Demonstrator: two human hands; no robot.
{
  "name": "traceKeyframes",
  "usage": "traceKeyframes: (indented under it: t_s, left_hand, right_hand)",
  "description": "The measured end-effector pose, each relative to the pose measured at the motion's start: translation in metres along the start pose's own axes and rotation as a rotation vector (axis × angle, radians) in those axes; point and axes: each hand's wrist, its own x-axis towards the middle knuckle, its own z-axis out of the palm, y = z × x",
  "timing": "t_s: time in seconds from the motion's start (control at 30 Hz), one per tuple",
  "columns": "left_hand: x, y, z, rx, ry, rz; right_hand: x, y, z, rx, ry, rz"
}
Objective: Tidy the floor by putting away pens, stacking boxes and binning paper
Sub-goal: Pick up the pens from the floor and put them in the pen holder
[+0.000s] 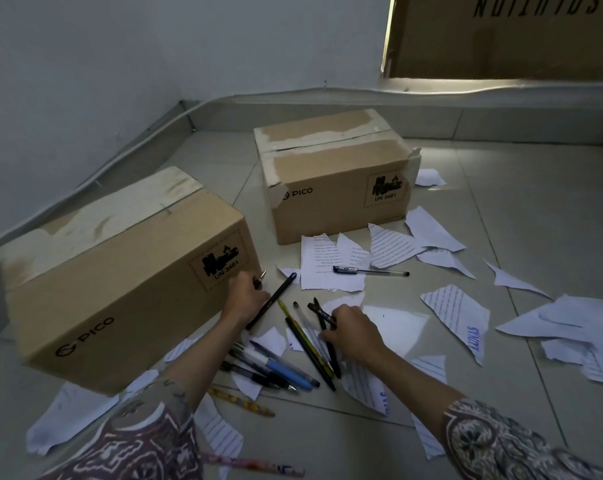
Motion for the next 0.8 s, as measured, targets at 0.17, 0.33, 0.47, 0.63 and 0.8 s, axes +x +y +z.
traceKeyframes:
  t_s: [0.17, 0.33, 0.47, 0.63, 0.8]
  left_hand:
    - [0.008, -0.001, 0.01, 0.018, -0.054, 0.034]
    - [0.014, 0.009, 0.019, 0.077, -0.099, 0.053]
    - [0.014, 0.013, 0.027, 0.128, -0.107, 0.04]
    - [0.021, 0.028, 0.02, 0.177, -0.126, 0.095]
    - [0.029, 0.075, -0.007, 0.216, -0.183, 0.146]
  right_hand:
    - [0.007, -0.002, 0.002, 0.105, 0.035, -0.009]
    - [0.003, 0.004, -0.02, 0.544, 0.093, -0.024]
    - [-0.003, 0.012, -0.039, 0.73, 0.087, -0.023]
    - [-0.008, 0.015, -0.061, 0.863, -0.006, 0.065]
    - [-0.011, 0.01, -0.103, 0.899, -0.054, 0.161]
